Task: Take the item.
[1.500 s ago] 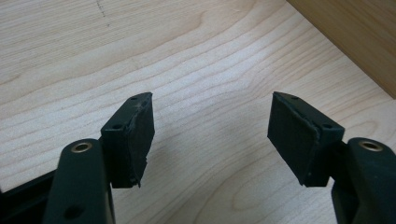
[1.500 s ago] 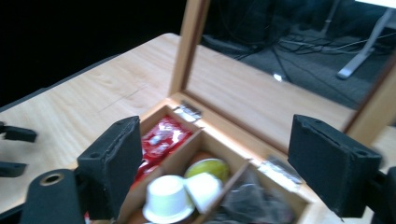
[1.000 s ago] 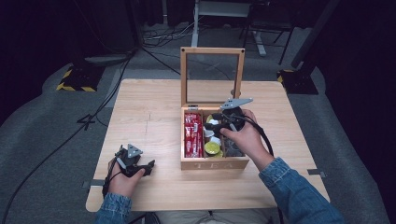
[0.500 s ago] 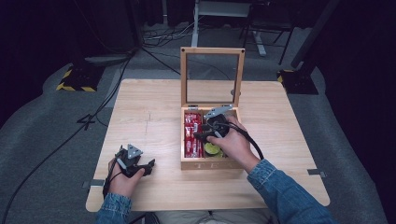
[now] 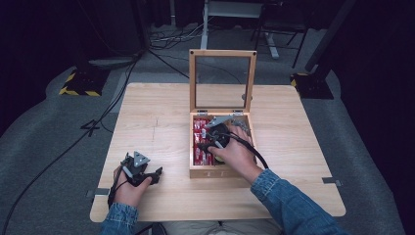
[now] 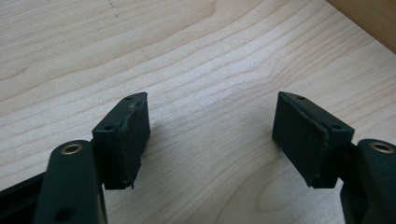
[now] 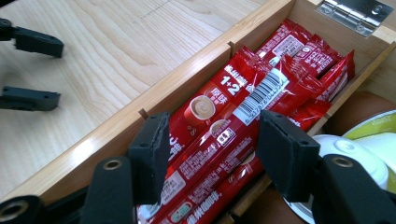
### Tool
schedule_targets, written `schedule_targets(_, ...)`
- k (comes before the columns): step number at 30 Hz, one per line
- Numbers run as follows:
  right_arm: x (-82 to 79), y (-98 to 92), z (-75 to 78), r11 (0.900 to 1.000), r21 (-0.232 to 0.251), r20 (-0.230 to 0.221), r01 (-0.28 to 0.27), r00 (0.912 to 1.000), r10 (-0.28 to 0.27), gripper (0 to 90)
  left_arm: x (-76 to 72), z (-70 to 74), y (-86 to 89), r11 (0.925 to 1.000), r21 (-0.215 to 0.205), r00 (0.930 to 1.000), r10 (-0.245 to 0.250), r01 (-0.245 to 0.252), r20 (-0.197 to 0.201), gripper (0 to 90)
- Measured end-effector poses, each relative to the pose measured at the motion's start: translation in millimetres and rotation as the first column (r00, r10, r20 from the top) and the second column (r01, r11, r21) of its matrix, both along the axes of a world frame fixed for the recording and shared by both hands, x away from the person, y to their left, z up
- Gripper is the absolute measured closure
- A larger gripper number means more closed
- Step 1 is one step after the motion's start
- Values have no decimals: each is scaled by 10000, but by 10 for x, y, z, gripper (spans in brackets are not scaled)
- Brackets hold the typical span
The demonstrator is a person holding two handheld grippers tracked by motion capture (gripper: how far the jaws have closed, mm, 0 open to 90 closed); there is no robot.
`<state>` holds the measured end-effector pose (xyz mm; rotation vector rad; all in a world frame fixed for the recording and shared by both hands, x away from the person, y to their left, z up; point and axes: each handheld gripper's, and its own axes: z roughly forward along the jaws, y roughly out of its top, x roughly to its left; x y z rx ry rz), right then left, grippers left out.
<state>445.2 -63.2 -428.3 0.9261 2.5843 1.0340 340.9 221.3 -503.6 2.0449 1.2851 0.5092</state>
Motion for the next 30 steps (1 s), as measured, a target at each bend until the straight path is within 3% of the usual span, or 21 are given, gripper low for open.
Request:
schedule_targets(4,-6,40,-29,9999,-129,47,30,10000,-29,450,-1,0,-1,10000,-7,10000,-6,6,4,280)
schedule_targets(8,-18,57,-35,9988,-479,146,-7,9999,14,529,0,0,0,10000,0,10000,-4,4,8,280)
schedule_targets(11,-14,56,-64,9991,-427,-209,34,9998,-43,600,0,-1,-2,10000,-19,10000,-3,3,-1,280)
schedule_targets(13,-16,58,-67,9991,-416,-220,54,9997,-63,613,0,0,-2,10000,-3,10000,4,-4,12,280)
schedule_targets(18,-51,52,3,9997,-256,-369,-8,9993,-2,824,0,0,-1,10000,4,10000,-1,1,12,280)
schedule_targets(30,-71,45,94,9988,401,-410,-277,9987,294,880,2,-1,-1,10000,-38,10000,14,-14,0,279)
